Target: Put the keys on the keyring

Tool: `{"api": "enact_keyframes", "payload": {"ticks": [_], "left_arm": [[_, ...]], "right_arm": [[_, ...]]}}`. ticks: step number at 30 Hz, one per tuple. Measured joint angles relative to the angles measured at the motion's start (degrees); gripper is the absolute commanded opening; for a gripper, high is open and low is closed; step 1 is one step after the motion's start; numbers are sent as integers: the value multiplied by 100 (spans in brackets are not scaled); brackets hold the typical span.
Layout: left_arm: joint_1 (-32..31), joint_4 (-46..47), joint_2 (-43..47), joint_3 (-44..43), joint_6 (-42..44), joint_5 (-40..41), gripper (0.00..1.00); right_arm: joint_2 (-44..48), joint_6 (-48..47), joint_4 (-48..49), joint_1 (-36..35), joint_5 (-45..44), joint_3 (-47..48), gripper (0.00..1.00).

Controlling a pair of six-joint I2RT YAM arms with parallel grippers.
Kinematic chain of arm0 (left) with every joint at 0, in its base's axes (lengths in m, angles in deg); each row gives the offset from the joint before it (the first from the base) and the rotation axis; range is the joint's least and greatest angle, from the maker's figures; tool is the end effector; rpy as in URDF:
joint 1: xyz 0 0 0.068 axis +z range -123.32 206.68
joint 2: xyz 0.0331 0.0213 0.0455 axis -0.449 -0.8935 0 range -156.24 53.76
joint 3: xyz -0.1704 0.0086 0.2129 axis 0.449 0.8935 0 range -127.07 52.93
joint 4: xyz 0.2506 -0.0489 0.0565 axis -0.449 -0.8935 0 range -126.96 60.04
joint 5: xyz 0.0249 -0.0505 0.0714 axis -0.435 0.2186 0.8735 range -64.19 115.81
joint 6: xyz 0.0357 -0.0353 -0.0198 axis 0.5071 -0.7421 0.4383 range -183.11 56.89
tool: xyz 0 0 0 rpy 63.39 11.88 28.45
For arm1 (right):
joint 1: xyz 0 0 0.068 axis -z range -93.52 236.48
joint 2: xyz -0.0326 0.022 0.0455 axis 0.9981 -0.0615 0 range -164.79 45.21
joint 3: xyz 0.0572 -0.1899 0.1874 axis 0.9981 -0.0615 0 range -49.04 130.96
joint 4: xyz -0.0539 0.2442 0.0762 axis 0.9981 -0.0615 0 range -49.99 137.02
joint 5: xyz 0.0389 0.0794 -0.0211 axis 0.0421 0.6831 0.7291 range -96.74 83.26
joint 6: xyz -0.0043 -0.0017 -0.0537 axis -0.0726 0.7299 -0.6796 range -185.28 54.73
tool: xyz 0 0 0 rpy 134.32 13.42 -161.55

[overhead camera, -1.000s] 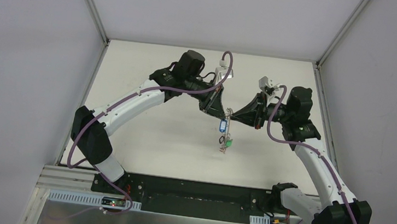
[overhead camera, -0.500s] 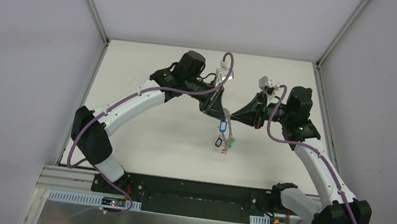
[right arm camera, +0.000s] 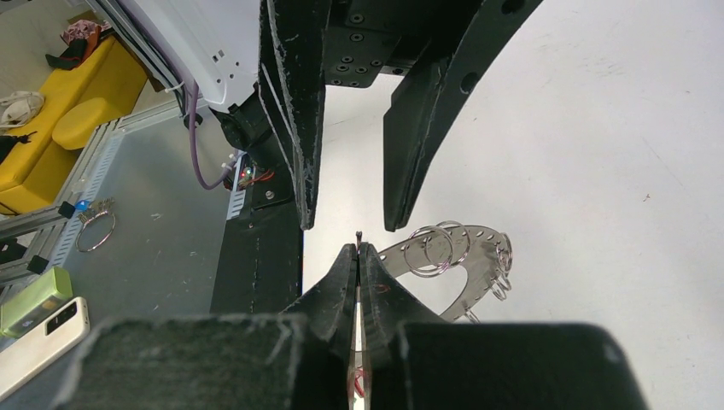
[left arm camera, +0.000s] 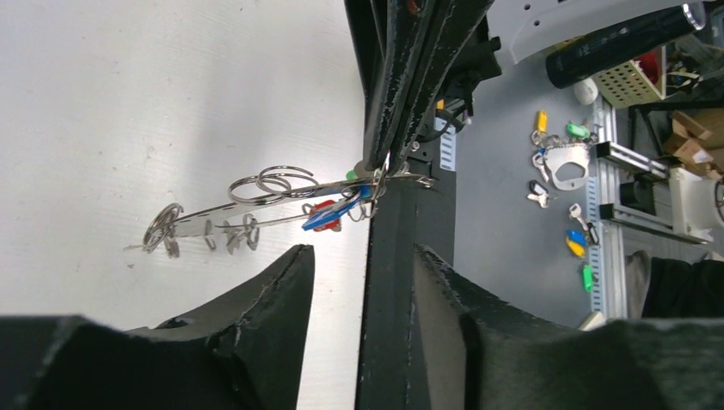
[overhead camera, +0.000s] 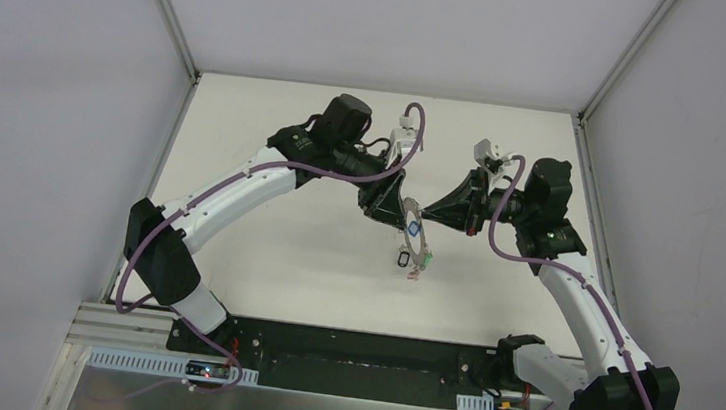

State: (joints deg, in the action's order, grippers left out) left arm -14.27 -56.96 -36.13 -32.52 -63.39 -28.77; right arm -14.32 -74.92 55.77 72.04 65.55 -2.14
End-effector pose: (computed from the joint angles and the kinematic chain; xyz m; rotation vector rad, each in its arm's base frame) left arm 0.2446 -0.2508 0.3690 1.2951 1.7521 -1.4241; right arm 0.2073 0.0883 0.3403 -1.2326 1.1754 1.0816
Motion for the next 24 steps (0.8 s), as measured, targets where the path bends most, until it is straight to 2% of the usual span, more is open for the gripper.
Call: {"api": "enact_keyframes", "payload": {"ticks": [8,11,17,24], "left_arm": [[0,-17,0,24,345,122,65],[0,177,0,186,433,116,67],[0,1298,0,1110,293,96,68],[0,2712,-111,1373,-485,-101,65]], "right_arm": [[0,2,0,33,2,0,0],[0,22,0,37,4,0,0],[0,61,7,55,13,0,0],[0,68,9,76,15,0,0]]}}
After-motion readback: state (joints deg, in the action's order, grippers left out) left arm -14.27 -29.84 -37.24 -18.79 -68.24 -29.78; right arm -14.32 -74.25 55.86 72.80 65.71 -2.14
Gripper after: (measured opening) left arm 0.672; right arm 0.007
